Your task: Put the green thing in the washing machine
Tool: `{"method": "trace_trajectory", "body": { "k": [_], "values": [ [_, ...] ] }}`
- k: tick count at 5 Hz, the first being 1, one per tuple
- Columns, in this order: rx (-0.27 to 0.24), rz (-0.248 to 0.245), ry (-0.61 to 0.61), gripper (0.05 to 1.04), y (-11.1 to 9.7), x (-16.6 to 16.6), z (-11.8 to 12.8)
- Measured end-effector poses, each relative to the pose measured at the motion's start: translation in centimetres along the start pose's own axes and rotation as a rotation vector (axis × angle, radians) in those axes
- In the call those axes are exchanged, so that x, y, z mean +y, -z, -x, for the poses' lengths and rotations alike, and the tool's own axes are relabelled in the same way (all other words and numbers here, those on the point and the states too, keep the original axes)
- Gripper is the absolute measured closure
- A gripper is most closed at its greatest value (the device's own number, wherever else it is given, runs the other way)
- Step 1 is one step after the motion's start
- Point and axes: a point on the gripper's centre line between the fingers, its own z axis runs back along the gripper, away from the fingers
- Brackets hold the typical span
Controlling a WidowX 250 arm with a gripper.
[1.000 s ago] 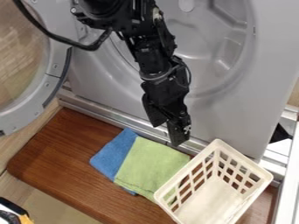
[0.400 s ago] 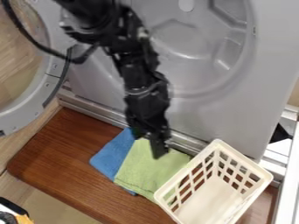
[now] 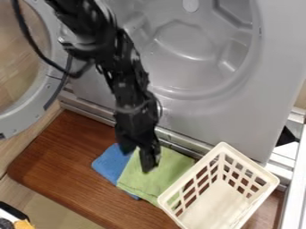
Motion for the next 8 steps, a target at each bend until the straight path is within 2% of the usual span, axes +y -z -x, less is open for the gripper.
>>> {"method": "trace_trajectory", "body": {
  "k": [1, 2, 4, 5, 6, 7, 8],
  "values": [
    [0.012, 0.016, 0.009, 0.083, 2.0, -0.4, -0.2],
    [0.034, 0.0, 0.027, 0.123, 3.9, -0.8, -0.2],
    [0.052, -0.064, 0.024, 0.709, 4.5, -0.7, -0.4],
    [0.071, -0.059, 0.016, 0.922, 4.5, -0.8, 0.1],
    [0.039, -0.056, 0.008, 1.017, 2.9, -1.0, 0.5],
    [-0.054, -0.057, -0.029, 1.028, -0.5, -0.3, 0.9],
    [-0.178, -0.062, -0.039, 1.029, -4.2, 0.0, 1.3]
  ]
}}
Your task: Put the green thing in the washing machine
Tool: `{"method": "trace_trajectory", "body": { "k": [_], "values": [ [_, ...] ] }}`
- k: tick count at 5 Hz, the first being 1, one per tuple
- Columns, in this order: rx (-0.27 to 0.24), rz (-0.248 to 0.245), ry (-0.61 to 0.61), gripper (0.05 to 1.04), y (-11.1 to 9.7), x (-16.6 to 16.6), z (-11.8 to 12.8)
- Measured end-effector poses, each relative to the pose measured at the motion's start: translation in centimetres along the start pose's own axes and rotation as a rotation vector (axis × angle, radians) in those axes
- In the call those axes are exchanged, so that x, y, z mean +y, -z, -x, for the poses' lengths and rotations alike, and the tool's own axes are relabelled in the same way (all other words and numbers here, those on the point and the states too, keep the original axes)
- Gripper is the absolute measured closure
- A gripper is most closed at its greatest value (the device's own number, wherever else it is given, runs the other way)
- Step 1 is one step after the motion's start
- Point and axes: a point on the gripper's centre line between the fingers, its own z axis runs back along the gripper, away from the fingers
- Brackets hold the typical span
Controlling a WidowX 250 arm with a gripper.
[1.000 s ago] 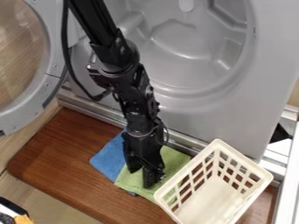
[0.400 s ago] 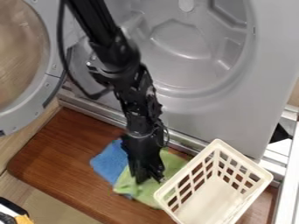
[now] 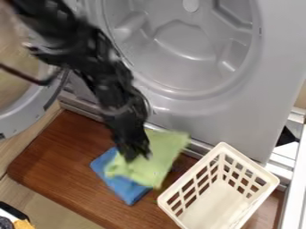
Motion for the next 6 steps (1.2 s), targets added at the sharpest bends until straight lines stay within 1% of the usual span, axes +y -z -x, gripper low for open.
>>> {"method": "trace_trajectory", "body": {
  "k": [1, 2, 4, 6],
  "values": [
    [-0.075, 0.009, -0.019, 1.029, -2.1, 0.5, -1.0],
    [-0.169, 0.024, 0.002, 1.029, -3.9, 1.7, -3.7],
    [-0.294, 0.089, 0.044, 1.029, -4.2, 3.4, -9.7],
    [-0.274, 0.079, 0.086, 1.014, -2.3, 3.8, -14.2]
  ]
}}
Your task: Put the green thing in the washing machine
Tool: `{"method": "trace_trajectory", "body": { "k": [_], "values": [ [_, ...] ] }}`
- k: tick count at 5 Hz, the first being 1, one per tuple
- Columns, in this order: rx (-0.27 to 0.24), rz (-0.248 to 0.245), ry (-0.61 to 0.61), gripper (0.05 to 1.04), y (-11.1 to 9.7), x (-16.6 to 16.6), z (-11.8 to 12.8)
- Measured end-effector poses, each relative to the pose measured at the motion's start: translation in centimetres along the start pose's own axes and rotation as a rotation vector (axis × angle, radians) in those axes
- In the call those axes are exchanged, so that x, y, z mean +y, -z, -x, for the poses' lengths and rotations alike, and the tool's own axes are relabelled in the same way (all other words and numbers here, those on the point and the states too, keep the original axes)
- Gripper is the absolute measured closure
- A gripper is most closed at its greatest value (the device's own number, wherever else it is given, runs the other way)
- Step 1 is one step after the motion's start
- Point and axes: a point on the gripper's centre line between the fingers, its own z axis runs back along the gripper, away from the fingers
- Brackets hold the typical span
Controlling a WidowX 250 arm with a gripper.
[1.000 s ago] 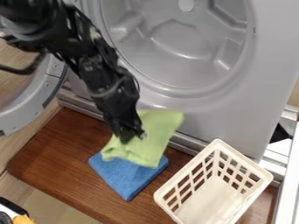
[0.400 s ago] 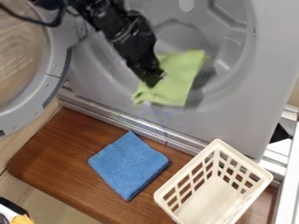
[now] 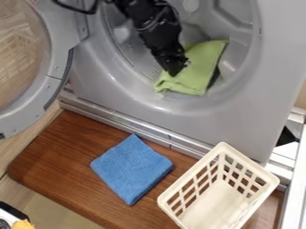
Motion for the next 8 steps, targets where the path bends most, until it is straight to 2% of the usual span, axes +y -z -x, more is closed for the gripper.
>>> {"method": "trace_trajectory", "body": {
  "k": [1, 2, 3, 4, 6, 7, 8],
  "values": [
    [0.032, 0.027, -0.015, 0.874, 0.9, 0.4, -0.6],
    [0.046, 0.006, -0.025, 0.62, 1.7, -0.1, -0.3],
    [0.062, 0.008, -0.046, 0.305, 2.2, -0.5, 0.7],
    [0.078, 0.008, -0.049, 0.084, 2.3, -0.6, 1.1],
    [0.101, 0.01, -0.06, 0.083, 1.8, -0.7, 1.4],
    [0.067, -0.004, -0.041, 0.083, 0.4, -0.9, 0.4],
    [0.016, -0.066, -0.035, 0.083, -1.7, -1.1, 0.2]
  ]
}}
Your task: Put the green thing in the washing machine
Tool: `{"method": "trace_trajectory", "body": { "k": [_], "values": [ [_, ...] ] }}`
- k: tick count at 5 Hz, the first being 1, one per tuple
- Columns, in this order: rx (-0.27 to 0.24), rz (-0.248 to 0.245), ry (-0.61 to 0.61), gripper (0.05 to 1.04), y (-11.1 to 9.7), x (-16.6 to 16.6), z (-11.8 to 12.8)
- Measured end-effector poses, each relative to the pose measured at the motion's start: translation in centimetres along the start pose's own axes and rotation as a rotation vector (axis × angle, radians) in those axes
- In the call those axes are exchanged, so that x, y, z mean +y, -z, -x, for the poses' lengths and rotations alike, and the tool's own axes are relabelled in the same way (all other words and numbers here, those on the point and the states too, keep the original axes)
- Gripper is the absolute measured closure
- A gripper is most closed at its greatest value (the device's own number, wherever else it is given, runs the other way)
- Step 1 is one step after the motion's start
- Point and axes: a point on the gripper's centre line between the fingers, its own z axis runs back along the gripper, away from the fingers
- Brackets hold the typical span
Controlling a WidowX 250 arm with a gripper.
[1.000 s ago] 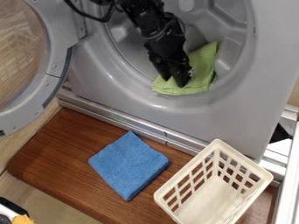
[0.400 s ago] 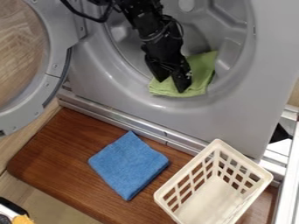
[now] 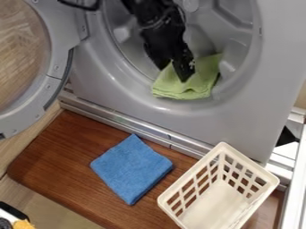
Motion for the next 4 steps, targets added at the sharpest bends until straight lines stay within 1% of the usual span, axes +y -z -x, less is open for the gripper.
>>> {"method": "trace_trajectory", "body": {
  "k": [1, 2, 3, 4],
  "values": [
    [-0.004, -0.02, 0.004, 0.083, -2.3, -0.7, 0.4],
    [0.02, -0.014, -0.025, 0.083, -4.1, -1.2, 3.2],
    [0.097, -0.014, -0.045, 0.083, -4.4, -2.0, 6.4],
    [0.146, 0.018, -0.042, 0.083, -4.5, -2.1, 7.7]
  ]
}}
